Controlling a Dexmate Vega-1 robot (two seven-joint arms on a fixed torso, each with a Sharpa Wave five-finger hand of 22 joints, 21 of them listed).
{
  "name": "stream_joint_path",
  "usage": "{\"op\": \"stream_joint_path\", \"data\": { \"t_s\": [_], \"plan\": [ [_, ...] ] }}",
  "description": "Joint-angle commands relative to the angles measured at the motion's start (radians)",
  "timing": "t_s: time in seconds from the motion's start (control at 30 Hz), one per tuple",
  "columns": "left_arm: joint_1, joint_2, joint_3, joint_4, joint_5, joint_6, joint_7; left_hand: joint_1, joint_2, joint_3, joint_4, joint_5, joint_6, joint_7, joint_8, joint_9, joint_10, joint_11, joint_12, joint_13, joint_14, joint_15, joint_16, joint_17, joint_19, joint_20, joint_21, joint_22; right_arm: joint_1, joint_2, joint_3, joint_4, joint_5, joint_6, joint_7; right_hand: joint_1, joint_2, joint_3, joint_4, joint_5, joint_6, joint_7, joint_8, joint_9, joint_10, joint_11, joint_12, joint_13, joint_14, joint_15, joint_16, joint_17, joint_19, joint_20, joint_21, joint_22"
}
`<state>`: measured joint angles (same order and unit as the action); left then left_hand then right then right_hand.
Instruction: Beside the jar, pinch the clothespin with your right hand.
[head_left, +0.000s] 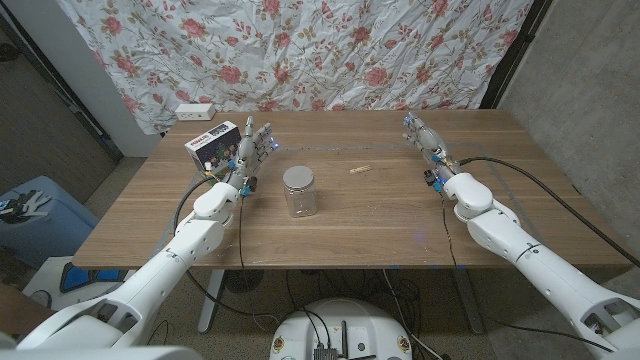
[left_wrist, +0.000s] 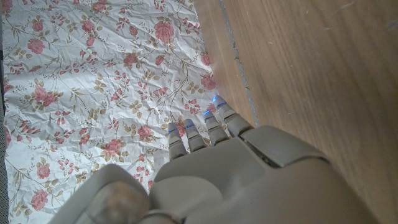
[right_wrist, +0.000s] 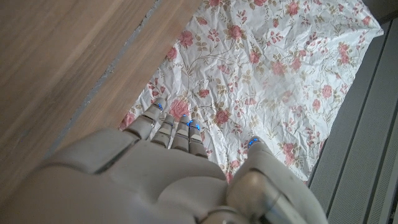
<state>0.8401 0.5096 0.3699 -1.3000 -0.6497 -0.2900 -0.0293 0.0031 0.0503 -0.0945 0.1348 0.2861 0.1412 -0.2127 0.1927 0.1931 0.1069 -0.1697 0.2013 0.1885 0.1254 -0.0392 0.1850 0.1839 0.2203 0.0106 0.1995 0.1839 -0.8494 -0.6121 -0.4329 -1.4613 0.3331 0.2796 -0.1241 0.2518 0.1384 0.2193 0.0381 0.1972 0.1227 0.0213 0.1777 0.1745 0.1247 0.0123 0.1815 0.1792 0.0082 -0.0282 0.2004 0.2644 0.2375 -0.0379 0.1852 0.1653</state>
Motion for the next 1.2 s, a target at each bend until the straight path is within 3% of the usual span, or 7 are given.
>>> {"op": "stream_joint_path", "data": {
  "t_s": [0.03, 0.3, 0.67, 1.2],
  "plan": [
    [0.0, 0.0, 0.0, 0.0, 0.0, 0.0, -0.001, 0.001, 0.011, 0.0, 0.006, 0.004, 0.001, -0.009, 0.006, 0.005, 0.002, -0.008, 0.006, 0.002, 0.008, -0.007, 0.005, 0.003, 0.006, -0.001, 0.007, 0.002, 0.052, -0.03, -0.043, 0.008, -0.152, -0.001, -0.027, 0.017, -0.008, 0.004, -0.012, 0.003, -0.003, 0.0, 0.005, 0.002, 0.012, -0.006, 0.008, 0.003, 0.015, -0.004, 0.009, 0.0, 0.022, -0.005, 0.009, 0.003],
    [0.0, 0.0, 0.0, 0.001, 0.0, 0.0, -0.001, 0.001, 0.011, 0.0, 0.006, 0.004, 0.0, -0.009, 0.006, 0.005, 0.002, -0.007, 0.006, 0.002, 0.008, -0.007, 0.005, 0.003, 0.006, 0.0, 0.007, 0.002, 0.097, -0.031, -0.074, 0.058, -0.236, 0.053, -0.02, 0.03, -0.006, 0.011, -0.026, 0.003, -0.004, -0.009, 0.007, 0.003, 0.013, -0.008, 0.008, 0.003, 0.016, -0.005, 0.01, -0.003, 0.026, -0.007, 0.009, 0.002],
    [0.0, 0.0, 0.0, 0.001, 0.0, -0.001, -0.001, 0.001, 0.011, 0.0, 0.006, 0.004, 0.001, -0.009, 0.006, 0.005, 0.003, -0.007, 0.006, 0.002, 0.009, -0.007, 0.005, 0.003, 0.006, -0.002, 0.007, 0.002, 0.099, -0.085, -0.102, 0.014, -0.417, 0.038, -0.072, 0.035, -0.01, 0.014, -0.038, 0.0, 0.009, -0.013, 0.012, 0.003, 0.017, -0.008, 0.009, 0.003, 0.015, -0.005, 0.011, -0.005, 0.018, -0.003, 0.004, 0.002],
    [0.0, 0.0, 0.0, 0.001, 0.0, 0.0, -0.001, 0.001, 0.011, 0.0, 0.006, 0.004, 0.0, -0.009, 0.006, 0.005, 0.003, -0.006, 0.006, 0.002, 0.008, -0.006, 0.005, 0.003, 0.007, -0.002, 0.007, 0.002, 0.173, -0.136, -0.14, 0.025, -0.563, 0.024, -0.032, 0.056, -0.016, 0.024, -0.079, -0.007, -0.028, -0.054, 0.005, 0.006, -0.04, -0.019, -0.002, 0.005, -0.037, 0.024, -0.002, -0.014, -0.06, 0.03, -0.01, 0.002]
  ]
}}
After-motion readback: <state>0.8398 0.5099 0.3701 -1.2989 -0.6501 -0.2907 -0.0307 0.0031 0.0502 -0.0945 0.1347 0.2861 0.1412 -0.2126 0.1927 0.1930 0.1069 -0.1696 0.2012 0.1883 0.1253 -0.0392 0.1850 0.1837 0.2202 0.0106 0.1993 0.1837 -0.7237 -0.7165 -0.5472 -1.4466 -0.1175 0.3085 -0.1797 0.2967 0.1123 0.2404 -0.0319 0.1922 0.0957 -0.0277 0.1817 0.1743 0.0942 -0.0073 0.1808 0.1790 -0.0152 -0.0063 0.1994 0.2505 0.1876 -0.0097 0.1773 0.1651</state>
